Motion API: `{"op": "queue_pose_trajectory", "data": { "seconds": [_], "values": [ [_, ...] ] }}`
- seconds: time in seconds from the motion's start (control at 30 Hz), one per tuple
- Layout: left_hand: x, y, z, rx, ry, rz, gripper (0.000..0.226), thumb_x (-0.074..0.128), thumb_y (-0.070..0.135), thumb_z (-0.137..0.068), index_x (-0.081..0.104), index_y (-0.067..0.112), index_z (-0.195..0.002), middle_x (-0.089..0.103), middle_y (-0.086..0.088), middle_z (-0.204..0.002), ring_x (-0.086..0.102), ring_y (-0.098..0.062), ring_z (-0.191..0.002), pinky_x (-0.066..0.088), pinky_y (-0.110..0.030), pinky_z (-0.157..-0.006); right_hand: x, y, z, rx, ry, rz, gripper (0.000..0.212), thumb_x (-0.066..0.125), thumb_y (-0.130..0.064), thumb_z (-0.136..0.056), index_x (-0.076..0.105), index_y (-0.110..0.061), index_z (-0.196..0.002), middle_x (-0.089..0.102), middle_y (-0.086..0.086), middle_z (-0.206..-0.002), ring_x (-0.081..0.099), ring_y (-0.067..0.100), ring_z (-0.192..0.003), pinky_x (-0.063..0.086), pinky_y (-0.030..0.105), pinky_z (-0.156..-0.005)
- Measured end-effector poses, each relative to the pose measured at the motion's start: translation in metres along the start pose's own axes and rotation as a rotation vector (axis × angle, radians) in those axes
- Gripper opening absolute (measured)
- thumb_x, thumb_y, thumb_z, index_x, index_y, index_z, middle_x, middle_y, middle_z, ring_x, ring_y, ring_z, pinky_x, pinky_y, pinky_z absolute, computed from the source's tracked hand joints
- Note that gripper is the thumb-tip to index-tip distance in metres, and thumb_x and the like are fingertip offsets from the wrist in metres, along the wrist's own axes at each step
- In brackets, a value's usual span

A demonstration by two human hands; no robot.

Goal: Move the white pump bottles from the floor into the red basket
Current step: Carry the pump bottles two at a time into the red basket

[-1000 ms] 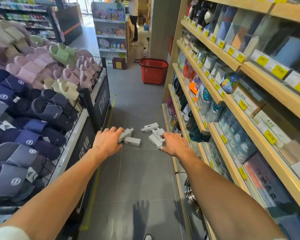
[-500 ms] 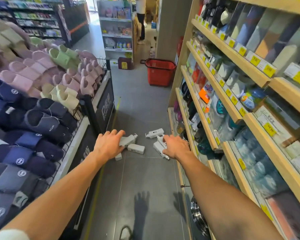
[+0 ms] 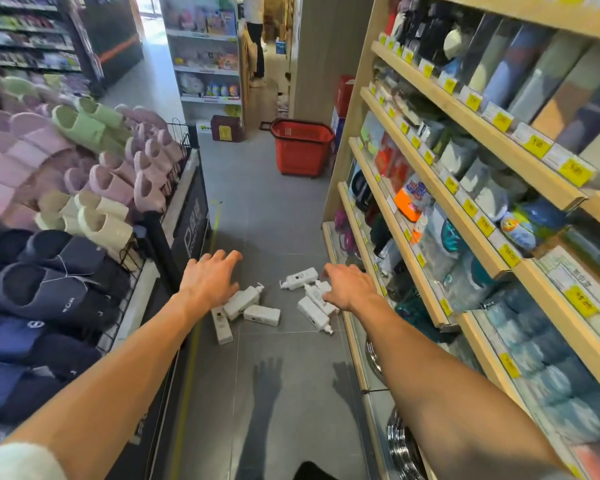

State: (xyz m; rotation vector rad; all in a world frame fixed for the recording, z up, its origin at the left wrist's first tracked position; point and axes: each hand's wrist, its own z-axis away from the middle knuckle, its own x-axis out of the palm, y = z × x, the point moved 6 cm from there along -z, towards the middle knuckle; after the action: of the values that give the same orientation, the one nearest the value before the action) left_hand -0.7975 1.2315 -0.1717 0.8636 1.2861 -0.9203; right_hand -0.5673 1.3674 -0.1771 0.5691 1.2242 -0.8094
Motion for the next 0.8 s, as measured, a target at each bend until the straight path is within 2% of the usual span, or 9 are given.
{"op": "queue_pose_trajectory", "data": {
  "seconds": [0.27,0.57,0.8],
  "values": [
    [0.002,-0.017,-0.088,0.014,-0.017,-0.004,0.062,0.059,0.044,-0.094,0.033,0.031,-0.148,0.052,-0.003,-0.138,0.053,-0.031,-0.125,0.045,-0.049,-0.098,-0.013,0.011,-0.09,0.008,-0.013,-0.016,0.05,0.066,-0.038,-0.095,0.049,-0.02,-0.138,0.056,0.008,-0.137,0.05,0.032,-0.128,0.045,0.045,-0.102],
    [-0.022,-0.04,-0.186,-0.038,0.002,-0.026,0.061,0.061,0.042,-0.093,0.036,0.03,-0.147,0.053,-0.005,-0.137,0.053,-0.033,-0.125,0.044,-0.049,-0.099,-0.042,0.028,-0.2,-0.035,-0.005,-0.018,0.047,0.066,-0.035,-0.094,0.05,-0.019,-0.136,0.057,0.008,-0.135,0.052,0.032,-0.124,0.046,0.046,-0.098],
    [-0.004,-0.05,-0.24,-0.058,-0.062,-0.019,0.063,0.061,0.042,-0.092,0.034,0.03,-0.148,0.053,-0.005,-0.136,0.053,-0.033,-0.125,0.043,-0.051,-0.099,-0.03,0.014,-0.264,-0.084,-0.08,-0.014,0.05,0.065,-0.036,-0.095,0.049,-0.018,-0.138,0.056,0.009,-0.137,0.052,0.033,-0.126,0.045,0.045,-0.098]
  ]
}}
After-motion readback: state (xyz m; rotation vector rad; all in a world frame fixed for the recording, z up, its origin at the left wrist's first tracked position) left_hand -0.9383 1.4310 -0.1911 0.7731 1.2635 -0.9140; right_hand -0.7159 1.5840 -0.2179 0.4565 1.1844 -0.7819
